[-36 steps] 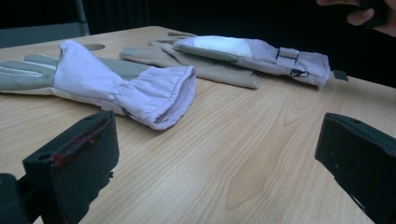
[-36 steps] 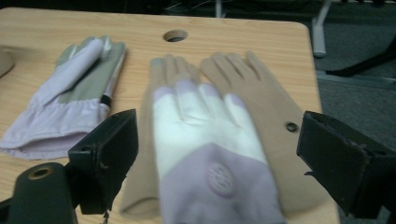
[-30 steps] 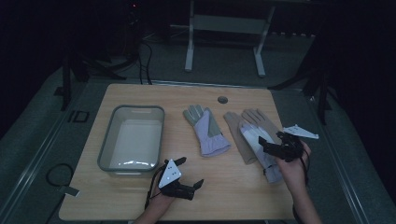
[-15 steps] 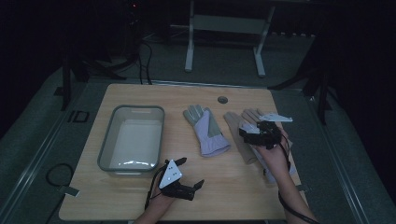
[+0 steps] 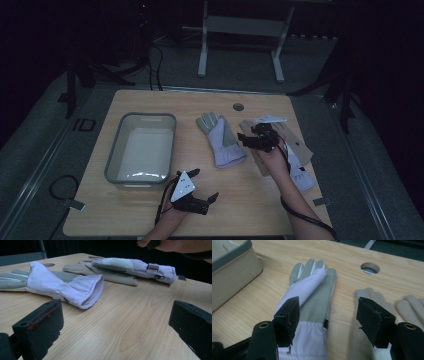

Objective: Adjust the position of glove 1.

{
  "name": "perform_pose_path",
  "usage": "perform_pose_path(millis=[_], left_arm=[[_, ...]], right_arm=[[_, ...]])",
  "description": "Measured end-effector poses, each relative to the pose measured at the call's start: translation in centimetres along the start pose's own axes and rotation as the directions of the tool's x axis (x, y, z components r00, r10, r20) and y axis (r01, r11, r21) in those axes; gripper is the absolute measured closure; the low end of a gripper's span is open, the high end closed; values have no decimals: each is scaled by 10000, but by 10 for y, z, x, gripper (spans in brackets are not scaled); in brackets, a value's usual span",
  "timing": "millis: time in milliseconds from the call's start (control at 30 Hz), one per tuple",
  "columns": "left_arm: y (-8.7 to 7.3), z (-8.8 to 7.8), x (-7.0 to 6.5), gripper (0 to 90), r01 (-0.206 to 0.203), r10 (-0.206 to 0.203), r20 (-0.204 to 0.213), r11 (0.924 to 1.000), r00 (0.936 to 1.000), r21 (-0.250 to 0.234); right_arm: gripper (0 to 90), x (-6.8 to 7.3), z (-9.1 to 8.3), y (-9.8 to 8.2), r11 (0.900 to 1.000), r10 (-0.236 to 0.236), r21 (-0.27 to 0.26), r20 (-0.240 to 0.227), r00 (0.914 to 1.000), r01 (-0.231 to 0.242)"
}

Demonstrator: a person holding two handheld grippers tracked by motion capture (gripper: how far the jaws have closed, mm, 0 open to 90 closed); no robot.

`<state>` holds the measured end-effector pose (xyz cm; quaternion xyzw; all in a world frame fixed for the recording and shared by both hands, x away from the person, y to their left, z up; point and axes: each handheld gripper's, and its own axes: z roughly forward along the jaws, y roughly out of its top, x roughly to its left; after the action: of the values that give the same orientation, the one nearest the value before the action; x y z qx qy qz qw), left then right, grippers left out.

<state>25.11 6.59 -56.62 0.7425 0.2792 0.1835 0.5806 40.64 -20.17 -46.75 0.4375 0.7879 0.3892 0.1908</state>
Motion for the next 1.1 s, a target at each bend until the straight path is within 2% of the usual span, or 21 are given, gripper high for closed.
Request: perform_pose_path(millis=[33, 67, 133, 167, 267, 300, 400, 467, 700, 733, 900, 1000, 1067, 1100], left_arm=[[0, 0, 0, 0, 0, 0, 0, 10000, 10000, 0], [0, 0, 0, 0, -16, 16, -3, 10000, 10000, -3], [0, 0, 0, 0, -18, 18, -2, 10000, 10000, 0], [0, 0, 0, 0, -25, 25, 4, 10000, 10000, -2], [0, 0, 0, 0, -41, 41, 35, 10000, 10000, 8], [0, 0, 0, 0, -27, 27, 57, 10000, 10000, 12], [0, 0, 0, 0, 2, -2, 85, 10000, 10000, -6], [0, 0, 0, 0, -26, 25, 102, 10000, 9999, 10], [0, 0, 0, 0, 20, -20, 137, 10000, 9999, 0], [0, 0, 0, 0, 29, -29, 143, 10000, 9999, 1], [0, 0, 0, 0, -13, 13, 166, 10000, 9999, 14], [0, 0, 0, 0, -21, 21, 185, 10000, 9998, 23], [0, 0, -1, 0, -42, 41, 190, 10000, 9998, 23], [0, 0, -1, 0, -57, 56, 185, 10000, 9998, 30]], right_arm=[[388, 0, 0, 0, 10000, 0, 0, 0, 10000, 0], [437, 3, 10, 2, 9997, -82, 248, -209, 9997, 87], [453, 5, 13, 3, 9996, -82, 260, -225, 9997, 87], [509, 8, 22, 4, 9989, -211, 409, -447, 9988, 229], [523, 11, 31, 4, 9977, -387, 549, -393, 9985, 409], [535, 12, 41, 3, 9966, -462, 663, -344, 9983, 484], [536, 14, 49, 2, 9951, -473, 858, -345, 9983, 501], [537, 16, 60, 2, 9923, -640, 1053, -180, 9978, 655], [519, 18, 79, 2, 9841, -936, 1490, -280, 9952, 967], [510, 20, 87, 1, 9773, -1268, 1698, -82, 9919, 1264], [528, 21, 104, -6, 9681, -1297, 2152, -81, 9915, 1284], [580, 21, 106, -10, 9732, -1125, 2001, -141, 9936, 1130], [673, 21, 106, -12, 9768, -991, 1892, -171, 9949, 1005], [776, 25, 105, -12, 9759, -1066, 1911, -49, 9943, 1056]])
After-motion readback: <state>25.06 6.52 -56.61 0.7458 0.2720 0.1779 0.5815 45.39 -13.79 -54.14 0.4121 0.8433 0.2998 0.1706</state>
